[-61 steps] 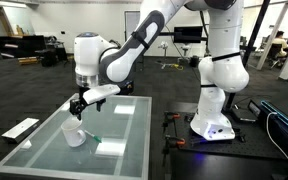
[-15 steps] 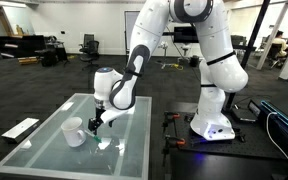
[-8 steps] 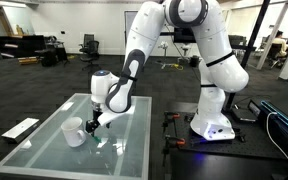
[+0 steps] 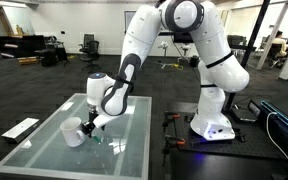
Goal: Move the white mug to the left, put the green pen inside the mug
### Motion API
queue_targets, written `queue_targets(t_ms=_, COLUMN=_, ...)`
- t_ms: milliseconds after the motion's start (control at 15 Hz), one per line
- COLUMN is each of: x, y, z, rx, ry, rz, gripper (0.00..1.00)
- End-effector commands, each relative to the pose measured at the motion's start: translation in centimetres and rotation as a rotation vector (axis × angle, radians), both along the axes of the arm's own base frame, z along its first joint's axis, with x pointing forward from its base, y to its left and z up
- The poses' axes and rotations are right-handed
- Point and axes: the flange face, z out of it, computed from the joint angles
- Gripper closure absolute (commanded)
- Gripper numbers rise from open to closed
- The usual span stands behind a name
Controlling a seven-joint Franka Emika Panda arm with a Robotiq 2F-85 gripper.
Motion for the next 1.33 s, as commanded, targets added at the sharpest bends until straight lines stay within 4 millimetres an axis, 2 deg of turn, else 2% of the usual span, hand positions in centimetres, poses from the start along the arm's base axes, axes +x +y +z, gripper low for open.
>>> queue_targets(t_ms=0, x=1.0, y=0.3, z=-0.1, rx=-0.003, ry=-0.017, rz=0.006, gripper=0.22)
queue_targets(t_ms=133, x=1.2, y=0.4, z=-0.2, rx=-0.004, ry=-0.018, rz=0.008, gripper=0.26)
queue_targets(t_ms=267, x=1.4, y=0.5, z=-0.2, rx=-0.004, ry=-0.019, rz=0.010, gripper=0.43)
queue_targets(t_ms=333, x=1.5, y=0.5, z=-0.2, rx=-0.004, ry=-0.020, rz=0.010, gripper=0.56)
queue_targets(t_ms=400, x=1.6, y=0.4, z=-0.1, rx=-0.004, ry=-0.022, rz=0.009, gripper=0.66)
queue_targets(t_ms=667, x=1.7, y=0.0, z=0.1, rx=-0.008, ry=-0.024, rz=0.004, gripper=0.95)
queue_targets(t_ms=800, x=1.7, y=-0.1, z=0.1, rx=-0.010, ry=-0.024, rz=0.003, gripper=1.00)
queue_targets(t_ms=867, x=1.8, y=0.0, z=0.1, rx=-0.011, ry=-0.024, rz=0.004, gripper=0.97)
queue_targets(t_ms=1267, x=0.5, y=0.4, z=1.9, rx=0.005, ry=-0.041, rz=-0.003, gripper=0.97)
